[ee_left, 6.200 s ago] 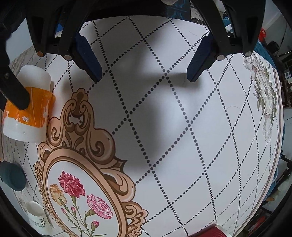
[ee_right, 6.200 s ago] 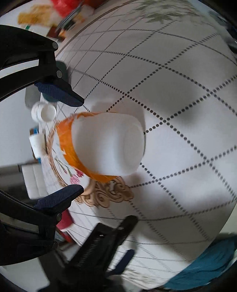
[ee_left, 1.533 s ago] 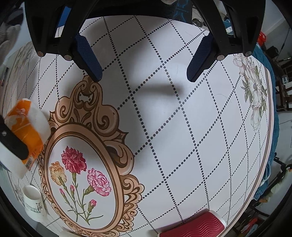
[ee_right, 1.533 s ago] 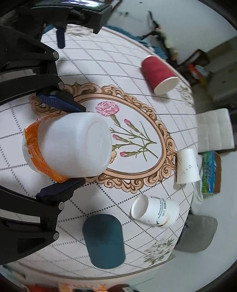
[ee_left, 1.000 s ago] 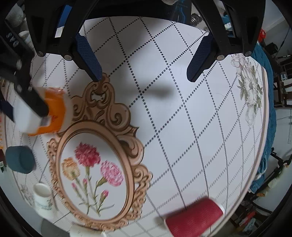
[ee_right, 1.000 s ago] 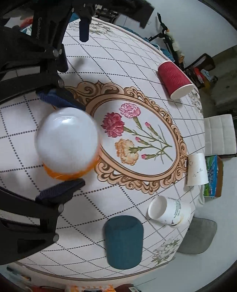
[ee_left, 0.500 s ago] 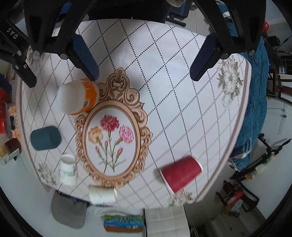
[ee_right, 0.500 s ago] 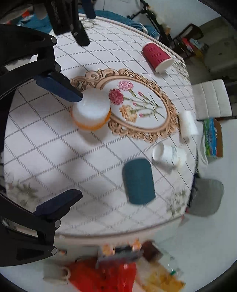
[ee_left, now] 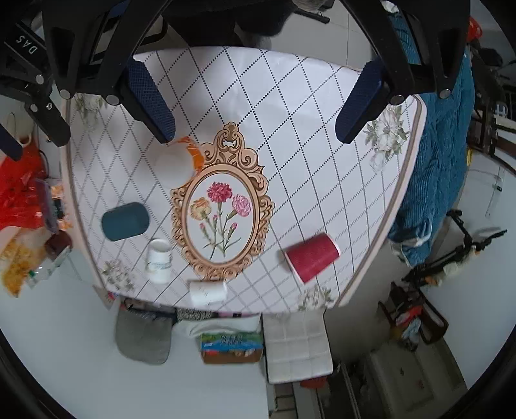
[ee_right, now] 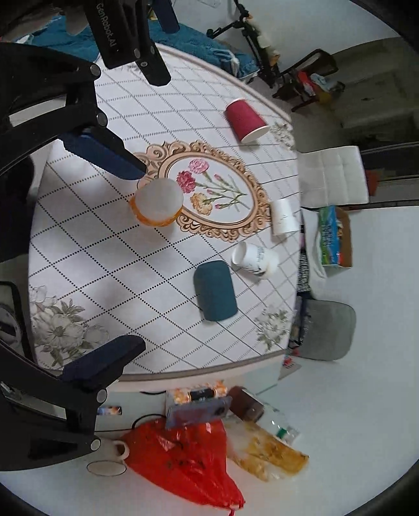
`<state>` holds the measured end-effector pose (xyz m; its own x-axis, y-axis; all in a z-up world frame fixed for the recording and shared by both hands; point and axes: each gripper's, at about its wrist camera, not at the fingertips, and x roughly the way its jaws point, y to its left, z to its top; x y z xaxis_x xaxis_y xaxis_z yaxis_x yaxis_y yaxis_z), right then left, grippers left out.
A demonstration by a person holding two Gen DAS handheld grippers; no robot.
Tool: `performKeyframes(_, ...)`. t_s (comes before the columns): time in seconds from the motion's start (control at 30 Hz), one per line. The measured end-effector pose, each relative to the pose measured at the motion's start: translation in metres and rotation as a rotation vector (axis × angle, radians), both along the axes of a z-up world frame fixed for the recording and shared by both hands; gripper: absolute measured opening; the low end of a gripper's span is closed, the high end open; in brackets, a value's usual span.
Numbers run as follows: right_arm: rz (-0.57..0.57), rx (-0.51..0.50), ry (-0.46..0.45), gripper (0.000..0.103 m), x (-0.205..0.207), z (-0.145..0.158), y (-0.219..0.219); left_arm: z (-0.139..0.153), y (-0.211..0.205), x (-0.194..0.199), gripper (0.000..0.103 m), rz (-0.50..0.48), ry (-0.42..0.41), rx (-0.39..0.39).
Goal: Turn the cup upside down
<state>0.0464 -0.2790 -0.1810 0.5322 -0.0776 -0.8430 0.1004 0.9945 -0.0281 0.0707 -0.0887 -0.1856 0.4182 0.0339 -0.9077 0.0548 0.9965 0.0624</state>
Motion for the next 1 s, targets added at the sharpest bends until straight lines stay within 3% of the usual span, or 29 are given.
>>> performKeyframes(0.37, -0.030, -0.013, -0.154, 0.099, -0.109, 0.097, 0.023, 0.083, 0.015, -0.088, 0.102, -0.065, -0.159, -0.042)
performKeyframes(0.53, -0.049, -0.008, -0.216, 0.099, -0.161, 0.132, 0.027, 0.109, 0.019, -0.122, 0.102, -0.075, -0.193, -0.053)
performKeyframes(1.0, -0.056, -0.010, -0.268, 0.100, -0.243, 0.171, 0.046, 0.138, 0.031, -0.182, 0.102, -0.082, -0.239, -0.061)
